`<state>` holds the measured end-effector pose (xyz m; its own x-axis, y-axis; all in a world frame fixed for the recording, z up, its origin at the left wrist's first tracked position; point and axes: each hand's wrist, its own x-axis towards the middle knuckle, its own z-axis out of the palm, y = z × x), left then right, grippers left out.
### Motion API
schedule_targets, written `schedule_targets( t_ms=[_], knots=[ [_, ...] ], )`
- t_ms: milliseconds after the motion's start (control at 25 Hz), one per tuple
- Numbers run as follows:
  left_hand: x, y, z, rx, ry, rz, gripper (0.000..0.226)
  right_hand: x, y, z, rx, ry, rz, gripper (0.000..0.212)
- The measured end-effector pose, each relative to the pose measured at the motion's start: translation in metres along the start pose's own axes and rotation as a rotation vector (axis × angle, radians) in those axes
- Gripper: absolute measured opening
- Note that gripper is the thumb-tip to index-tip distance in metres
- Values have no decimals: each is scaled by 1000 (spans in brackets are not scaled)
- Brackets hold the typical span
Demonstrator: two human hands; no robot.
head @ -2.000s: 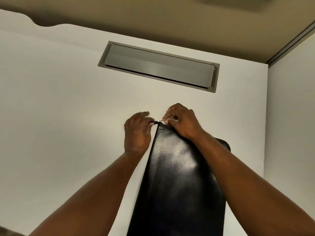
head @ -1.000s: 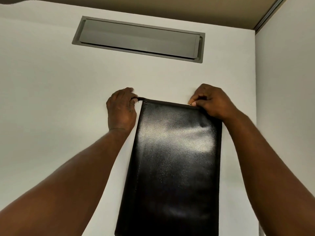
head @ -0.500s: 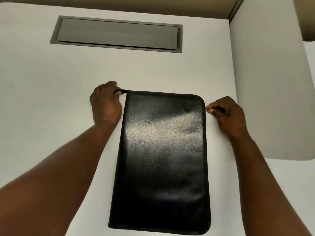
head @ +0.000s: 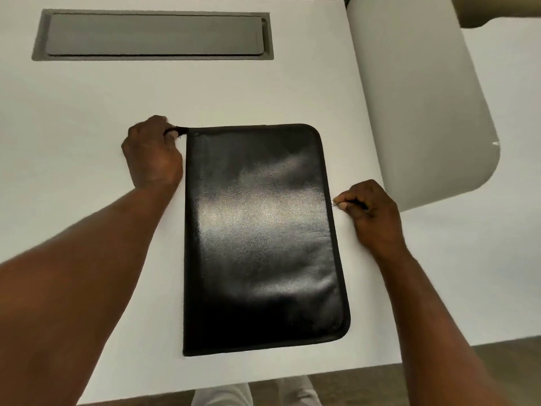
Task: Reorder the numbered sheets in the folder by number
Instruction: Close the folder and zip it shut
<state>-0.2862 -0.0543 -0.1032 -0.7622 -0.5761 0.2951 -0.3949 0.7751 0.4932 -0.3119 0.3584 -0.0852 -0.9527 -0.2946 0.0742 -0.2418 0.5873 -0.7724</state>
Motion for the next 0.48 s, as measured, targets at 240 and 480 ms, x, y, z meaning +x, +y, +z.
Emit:
schedule_targets(
  t_ms=[240,480],
  knots=[
    [-1,-6,5,-119,-36,-81,33,-57,-2,1,61,27,46,19],
    [-90,41,-53,-379,-230,-146,72,-100,-11,-6,68,36,148,20]
  ],
)
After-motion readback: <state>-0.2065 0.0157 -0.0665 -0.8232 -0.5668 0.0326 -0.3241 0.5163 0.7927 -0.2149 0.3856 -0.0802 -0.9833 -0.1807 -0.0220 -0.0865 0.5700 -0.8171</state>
